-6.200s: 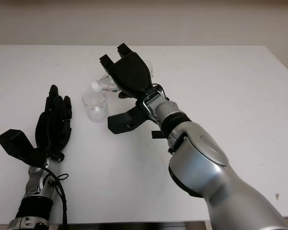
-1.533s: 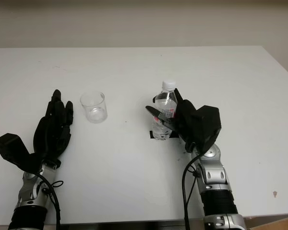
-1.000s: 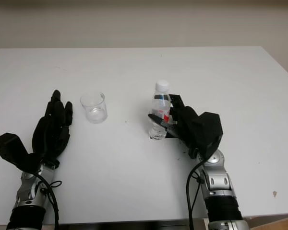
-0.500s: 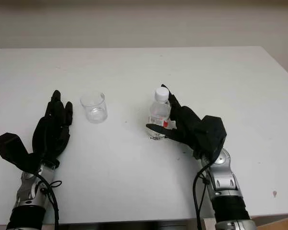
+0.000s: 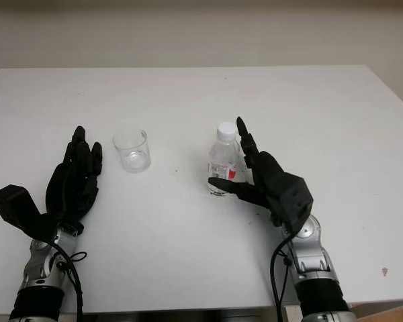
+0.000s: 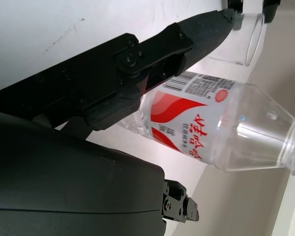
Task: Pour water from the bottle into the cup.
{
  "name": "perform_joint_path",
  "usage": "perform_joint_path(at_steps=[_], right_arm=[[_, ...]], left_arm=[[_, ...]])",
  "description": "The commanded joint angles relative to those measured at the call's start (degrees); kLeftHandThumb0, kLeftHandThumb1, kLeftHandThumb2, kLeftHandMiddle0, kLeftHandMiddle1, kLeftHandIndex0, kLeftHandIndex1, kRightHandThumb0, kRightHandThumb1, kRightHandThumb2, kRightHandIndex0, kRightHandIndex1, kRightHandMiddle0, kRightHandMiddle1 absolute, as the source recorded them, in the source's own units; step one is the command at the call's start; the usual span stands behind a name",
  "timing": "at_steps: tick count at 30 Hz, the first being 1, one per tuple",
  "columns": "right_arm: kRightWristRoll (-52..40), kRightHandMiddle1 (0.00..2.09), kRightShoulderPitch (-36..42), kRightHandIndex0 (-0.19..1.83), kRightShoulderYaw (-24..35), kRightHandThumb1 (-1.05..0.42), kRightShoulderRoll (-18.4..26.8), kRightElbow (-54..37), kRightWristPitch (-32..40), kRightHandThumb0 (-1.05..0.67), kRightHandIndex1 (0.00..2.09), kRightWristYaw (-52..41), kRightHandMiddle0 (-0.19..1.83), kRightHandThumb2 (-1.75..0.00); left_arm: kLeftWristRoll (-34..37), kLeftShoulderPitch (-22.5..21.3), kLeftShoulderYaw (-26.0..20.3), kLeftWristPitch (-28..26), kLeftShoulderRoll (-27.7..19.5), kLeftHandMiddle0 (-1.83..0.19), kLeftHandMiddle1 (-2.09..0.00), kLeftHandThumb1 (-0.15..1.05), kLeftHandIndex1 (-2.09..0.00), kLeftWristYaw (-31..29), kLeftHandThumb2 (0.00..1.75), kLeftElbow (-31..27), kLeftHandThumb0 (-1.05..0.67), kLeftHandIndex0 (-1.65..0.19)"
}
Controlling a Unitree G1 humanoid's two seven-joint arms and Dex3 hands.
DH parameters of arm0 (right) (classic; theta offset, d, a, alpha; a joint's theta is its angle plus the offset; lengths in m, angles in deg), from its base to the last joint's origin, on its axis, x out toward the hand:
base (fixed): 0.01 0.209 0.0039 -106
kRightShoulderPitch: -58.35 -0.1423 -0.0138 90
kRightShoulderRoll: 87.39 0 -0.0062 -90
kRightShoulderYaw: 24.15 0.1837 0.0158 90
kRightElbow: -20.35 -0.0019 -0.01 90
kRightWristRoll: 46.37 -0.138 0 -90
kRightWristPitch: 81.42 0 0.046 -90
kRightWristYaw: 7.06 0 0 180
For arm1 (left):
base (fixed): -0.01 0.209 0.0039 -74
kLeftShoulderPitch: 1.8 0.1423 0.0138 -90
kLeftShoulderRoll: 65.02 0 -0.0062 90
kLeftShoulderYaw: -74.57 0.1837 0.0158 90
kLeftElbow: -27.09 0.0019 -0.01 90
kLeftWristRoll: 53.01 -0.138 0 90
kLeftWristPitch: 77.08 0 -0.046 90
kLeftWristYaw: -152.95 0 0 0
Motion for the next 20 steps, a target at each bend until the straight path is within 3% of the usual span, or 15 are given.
perform_joint_path(at_steps=[1, 12, 20], right_arm=[[0.40, 0.00, 1.12, -0.19, -0.29, -0.94, -1.15, -0.03, -2.31, -1.05, 0.00, 1.61, -0.19, -0.06], [-2.78, 0.00, 5.13, -0.19, -1.02, -0.97, -6.17, -2.18, -6.08, -1.01, 0.00, 3.72, -0.19, -0.06], [-3.97, 0.00, 6.51, -0.19, -1.43, -0.95, -6.93, -3.59, -6.46, -0.99, 0.00, 3.10, -0.19, -0.05]], left_arm=[[0.00, 1.34, -0.14, -0.56, -0.12, 0.15, -0.05, 1.05, -0.05, -0.05, 0.54, 2.11, -0.69, 0.18], [-0.03, 1.17, -0.34, -0.54, -0.05, 0.15, -0.05, 1.05, -0.05, 0.29, 0.54, 2.05, -0.68, 0.18], [0.38, 1.45, -0.49, -0.66, 0.09, 0.16, -0.05, 1.05, -0.04, -0.07, 0.55, 1.94, -0.68, 0.19]])
